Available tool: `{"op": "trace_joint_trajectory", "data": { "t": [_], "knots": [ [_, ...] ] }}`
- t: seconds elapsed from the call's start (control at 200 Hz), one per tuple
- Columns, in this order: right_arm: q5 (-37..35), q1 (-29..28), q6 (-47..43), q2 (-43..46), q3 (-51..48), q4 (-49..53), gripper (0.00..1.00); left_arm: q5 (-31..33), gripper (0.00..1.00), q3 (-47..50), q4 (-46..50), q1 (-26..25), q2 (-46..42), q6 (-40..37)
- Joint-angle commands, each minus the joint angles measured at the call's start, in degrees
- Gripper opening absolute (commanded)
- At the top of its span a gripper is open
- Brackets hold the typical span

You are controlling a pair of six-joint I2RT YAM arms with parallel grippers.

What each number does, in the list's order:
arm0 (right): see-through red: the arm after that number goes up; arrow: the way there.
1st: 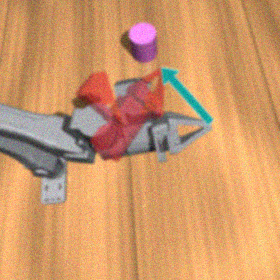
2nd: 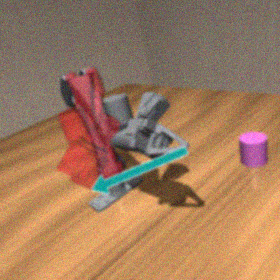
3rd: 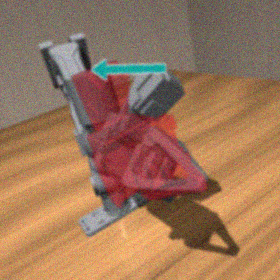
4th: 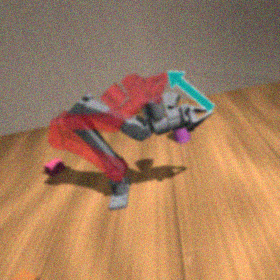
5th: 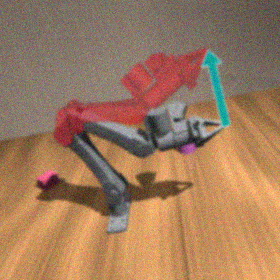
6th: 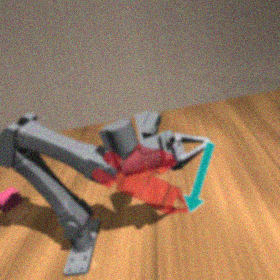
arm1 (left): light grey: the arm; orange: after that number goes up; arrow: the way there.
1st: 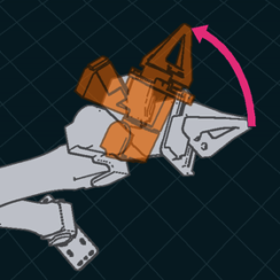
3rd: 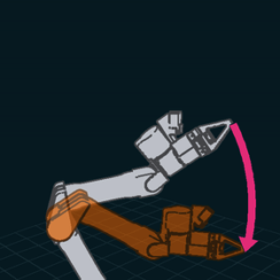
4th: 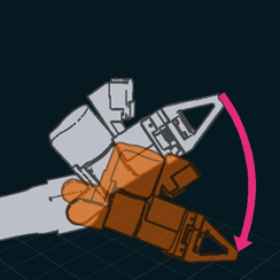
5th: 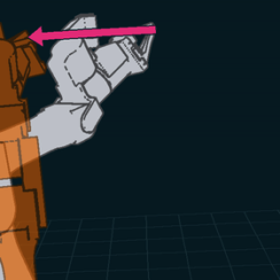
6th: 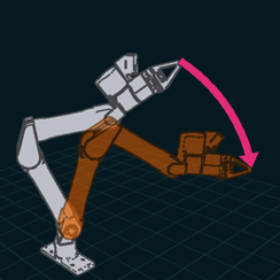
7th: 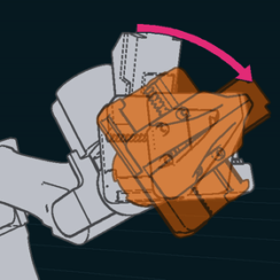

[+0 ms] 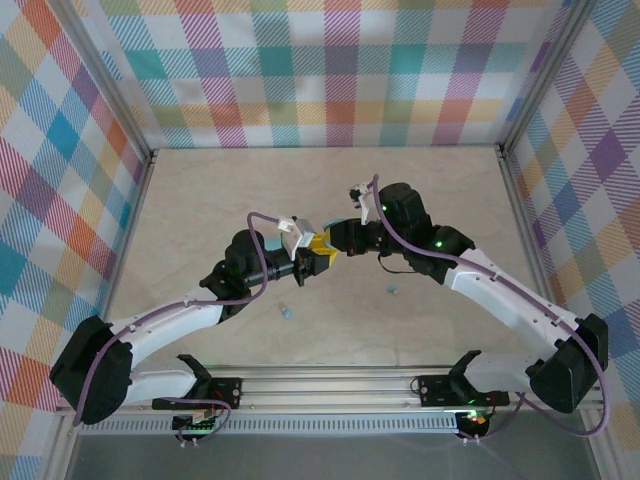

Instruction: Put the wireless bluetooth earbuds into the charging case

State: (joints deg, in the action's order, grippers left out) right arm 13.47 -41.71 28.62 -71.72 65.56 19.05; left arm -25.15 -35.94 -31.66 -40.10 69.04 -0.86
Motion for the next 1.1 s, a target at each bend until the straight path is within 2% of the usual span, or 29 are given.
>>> {"op": "trace_joint_trajectory", "data": {
  "t": [0.0,0.265,0.825,1.095],
  "knots": [
    [-1.75,-0.33,0.45,-1.13,-0.16,0.95,0.21,-1.22,0.02,-0.97,-4.81,-0.85,-1.89,0.11],
    [-3.08,-0.35,0.74,-1.49,1.05,2.45,0.28,-1.06,0.02,-0.66,-4.55,-0.78,-2.08,-0.10],
    [-2.02,-0.32,0.73,-1.92,4.51,4.97,0.31,-0.62,0.00,0.43,-6.22,-0.78,-1.96,0.39],
    [0.73,-0.38,1.02,-5.71,4.22,5.71,0.14,-0.63,0.00,0.52,-6.65,-0.83,-0.83,0.34]
  ]
}}
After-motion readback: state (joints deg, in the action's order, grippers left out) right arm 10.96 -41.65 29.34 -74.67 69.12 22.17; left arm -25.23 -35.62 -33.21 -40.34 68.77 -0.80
